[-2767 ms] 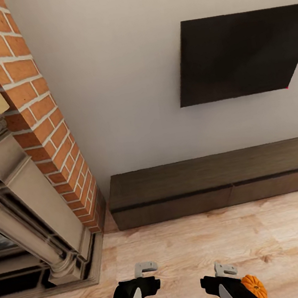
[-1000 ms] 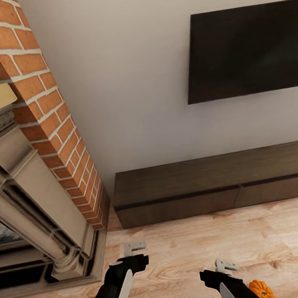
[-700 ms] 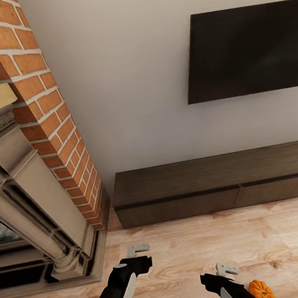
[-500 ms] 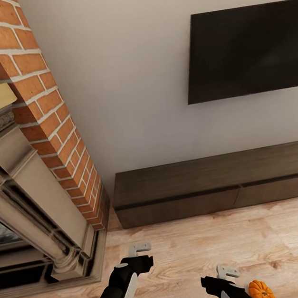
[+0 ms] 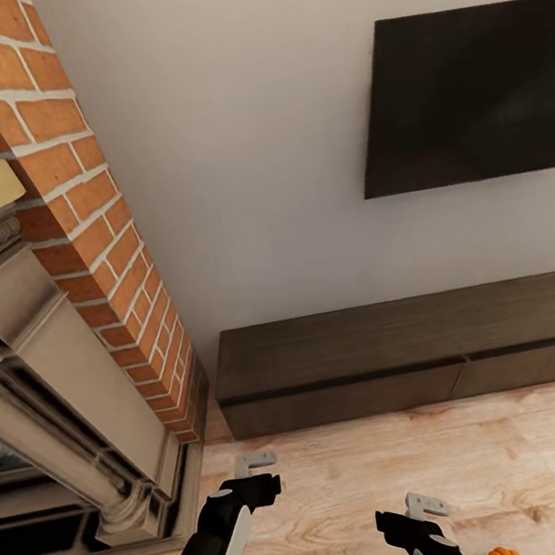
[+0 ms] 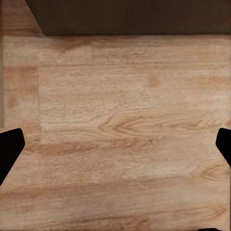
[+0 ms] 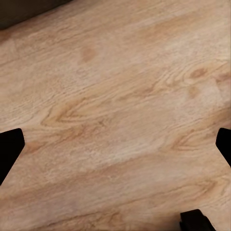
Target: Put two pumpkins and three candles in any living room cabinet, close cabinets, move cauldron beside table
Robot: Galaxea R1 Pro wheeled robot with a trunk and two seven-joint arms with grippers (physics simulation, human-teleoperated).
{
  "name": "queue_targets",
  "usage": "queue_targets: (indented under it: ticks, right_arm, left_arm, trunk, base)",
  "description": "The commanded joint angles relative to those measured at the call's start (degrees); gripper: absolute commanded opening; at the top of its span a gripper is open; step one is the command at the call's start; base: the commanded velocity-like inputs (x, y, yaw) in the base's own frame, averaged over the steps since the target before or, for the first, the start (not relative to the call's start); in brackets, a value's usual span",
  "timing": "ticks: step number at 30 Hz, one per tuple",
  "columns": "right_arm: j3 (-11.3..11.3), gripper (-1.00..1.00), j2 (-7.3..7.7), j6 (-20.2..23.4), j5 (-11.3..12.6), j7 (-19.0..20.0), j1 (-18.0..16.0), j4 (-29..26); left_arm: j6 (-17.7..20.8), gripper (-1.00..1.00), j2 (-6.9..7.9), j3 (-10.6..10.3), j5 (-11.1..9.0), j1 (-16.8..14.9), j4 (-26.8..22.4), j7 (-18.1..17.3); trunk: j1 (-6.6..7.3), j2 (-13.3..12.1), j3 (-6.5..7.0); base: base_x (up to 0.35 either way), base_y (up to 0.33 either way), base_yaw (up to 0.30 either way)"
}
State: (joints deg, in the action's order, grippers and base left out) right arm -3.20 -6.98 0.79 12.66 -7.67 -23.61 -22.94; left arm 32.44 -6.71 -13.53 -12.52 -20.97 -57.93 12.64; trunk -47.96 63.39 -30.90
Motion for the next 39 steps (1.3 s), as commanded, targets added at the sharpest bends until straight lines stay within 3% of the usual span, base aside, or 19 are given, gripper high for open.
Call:
queue_targets:
  ticks: [1, 25, 39]
  right_arm:
    - [-0.2, 1.00, -0.05, 0.1, 0.3, -0.1, 0.0, -0.1]
    - [-0.2, 1.00, -0.05, 0.1, 0.4, -0.1, 0.0, -0.4]
    - [-0.1, 1.00, -0.05, 0.2, 0.3, -0.2, 0.0, -0.4]
  left_arm:
    - [0.2, 1.00, 0.03, 0.1, -0.9, 0.0, -0.1, 0.5]
    - [0.2, 1.00, -0.05, 0.4, -1.6, 0.0, 0.0, 0.5]
    - [0.1, 1.00, -0.03, 0.3, -1.6, 0.0, -0.1, 0.5]
  trunk:
    - [-0.01, 0.0, -0.05]
    - [-0.01, 0.0, -0.05]
    - [-0.01, 0.0, -0.05]
  base:
    - [0.021, 0.044, 0.000]
    - [0.208, -0.014, 0.000]
    - [0.072, 0.004, 0.000]
